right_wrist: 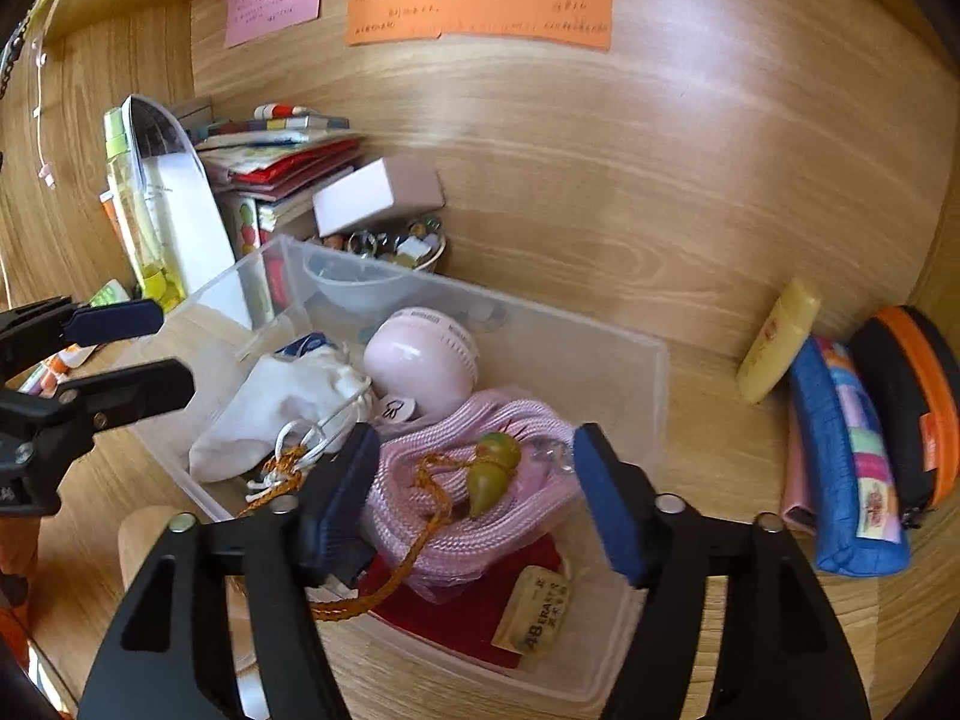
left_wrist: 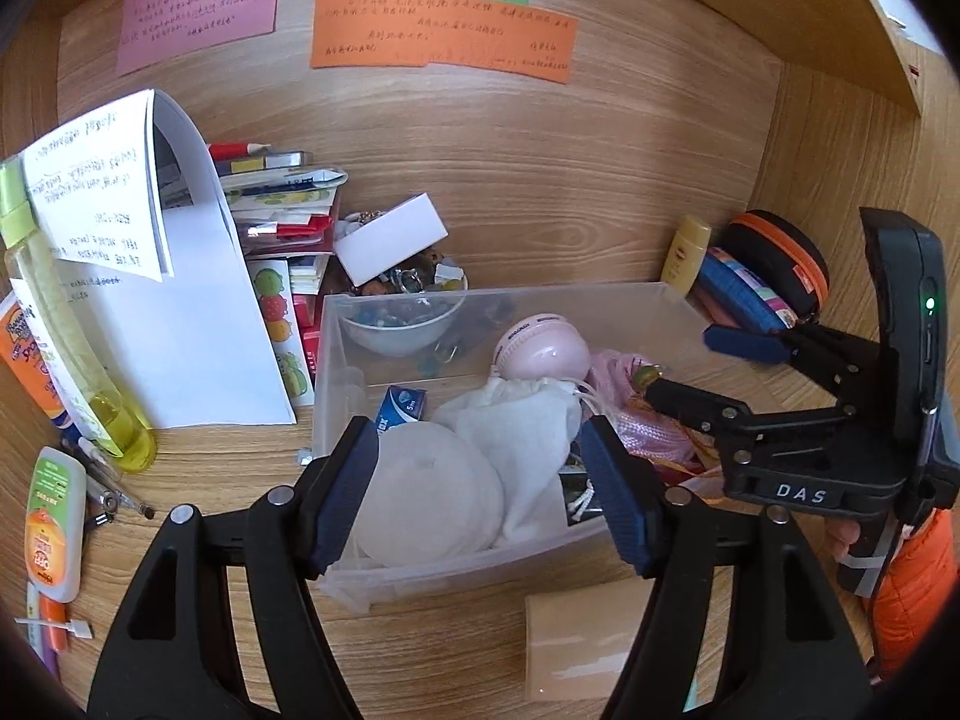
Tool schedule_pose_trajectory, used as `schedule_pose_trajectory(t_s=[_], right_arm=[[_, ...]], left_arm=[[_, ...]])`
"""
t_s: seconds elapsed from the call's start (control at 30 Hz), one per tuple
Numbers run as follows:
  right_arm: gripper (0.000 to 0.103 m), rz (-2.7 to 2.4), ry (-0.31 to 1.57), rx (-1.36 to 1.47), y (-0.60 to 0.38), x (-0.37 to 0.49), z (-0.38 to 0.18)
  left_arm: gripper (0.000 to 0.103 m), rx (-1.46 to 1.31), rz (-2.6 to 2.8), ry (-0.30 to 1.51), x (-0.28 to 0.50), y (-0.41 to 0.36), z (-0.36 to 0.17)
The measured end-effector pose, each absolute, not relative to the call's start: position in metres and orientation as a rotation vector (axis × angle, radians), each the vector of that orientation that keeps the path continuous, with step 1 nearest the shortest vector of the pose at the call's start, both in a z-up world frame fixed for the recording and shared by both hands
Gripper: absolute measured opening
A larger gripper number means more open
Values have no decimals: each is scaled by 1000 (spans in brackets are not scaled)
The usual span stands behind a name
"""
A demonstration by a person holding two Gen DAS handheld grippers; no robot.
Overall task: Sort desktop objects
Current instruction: 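Open both tools to drop the lid and gourd into the bin, then grasp the tan plastic jar with the left tool while the right tool grasps the light-blue tube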
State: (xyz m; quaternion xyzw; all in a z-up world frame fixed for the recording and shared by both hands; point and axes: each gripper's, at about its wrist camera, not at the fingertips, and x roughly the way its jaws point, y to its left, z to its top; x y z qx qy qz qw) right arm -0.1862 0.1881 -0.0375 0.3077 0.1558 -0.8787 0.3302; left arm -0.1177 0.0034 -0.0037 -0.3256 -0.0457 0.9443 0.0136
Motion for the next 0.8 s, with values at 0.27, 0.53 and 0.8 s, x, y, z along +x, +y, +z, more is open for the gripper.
schedule_pose_trajectory(t_s=[0.27, 0.53, 0.8], right_arm=[[81, -2333, 355, 807, 207, -175, -25], [81, -2330, 440, 777, 222, -143, -27], [81, -2292, 542, 741, 227, -112, -35]], left_arm=[[83, -989, 2944, -164, -92, 7, 7], [84, -1064, 2908, -90, -60, 15, -6], [84, -1103, 2896, -28, -30, 36, -21]])
